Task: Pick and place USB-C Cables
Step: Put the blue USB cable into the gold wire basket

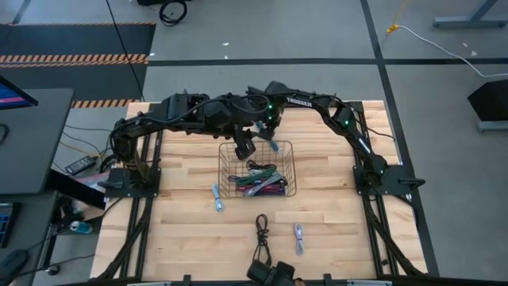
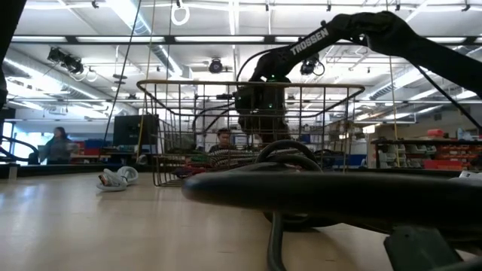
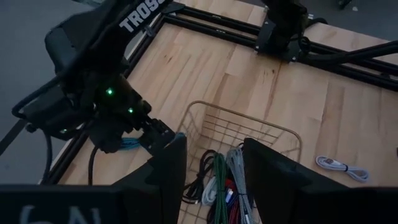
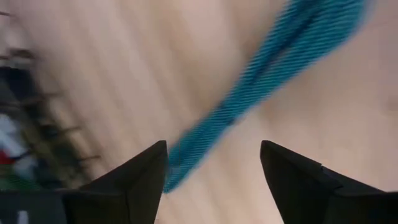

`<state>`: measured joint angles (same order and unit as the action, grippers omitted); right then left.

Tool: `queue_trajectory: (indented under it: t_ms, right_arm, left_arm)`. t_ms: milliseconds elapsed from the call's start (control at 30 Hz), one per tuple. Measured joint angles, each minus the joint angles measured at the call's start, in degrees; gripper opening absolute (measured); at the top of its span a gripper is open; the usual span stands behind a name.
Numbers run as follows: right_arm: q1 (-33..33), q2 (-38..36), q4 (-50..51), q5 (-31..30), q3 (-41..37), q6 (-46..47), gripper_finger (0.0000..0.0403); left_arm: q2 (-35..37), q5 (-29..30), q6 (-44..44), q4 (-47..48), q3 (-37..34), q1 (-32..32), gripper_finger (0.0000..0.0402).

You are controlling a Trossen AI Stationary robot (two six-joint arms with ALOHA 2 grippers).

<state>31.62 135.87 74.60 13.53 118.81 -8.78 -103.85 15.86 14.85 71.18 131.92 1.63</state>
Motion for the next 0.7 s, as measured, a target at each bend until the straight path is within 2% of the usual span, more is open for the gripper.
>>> queue_trajectory:
  t_ms: [67,300,700]
  right_arm:
    - [-0.1,-0.1,-1.0,2.3,-1.8,0.0,0.0271]
    - [-0.2,-0.1,-1.5,1.3,-5.6,-0.4,0.0283]
    - [-0.3,-0.2,-3.6,1.7,-6.1,-0.2,0.0271]
  left_arm:
    - [0.0,0.0,0.0,0.0,0.0,0.0,0.0165]
    - [0.0,0.0,0.0,0.1,0.0,0.0,0.0165]
    - [0.0,0.0,0.0,0.1,0.0,0.0,0.0165]
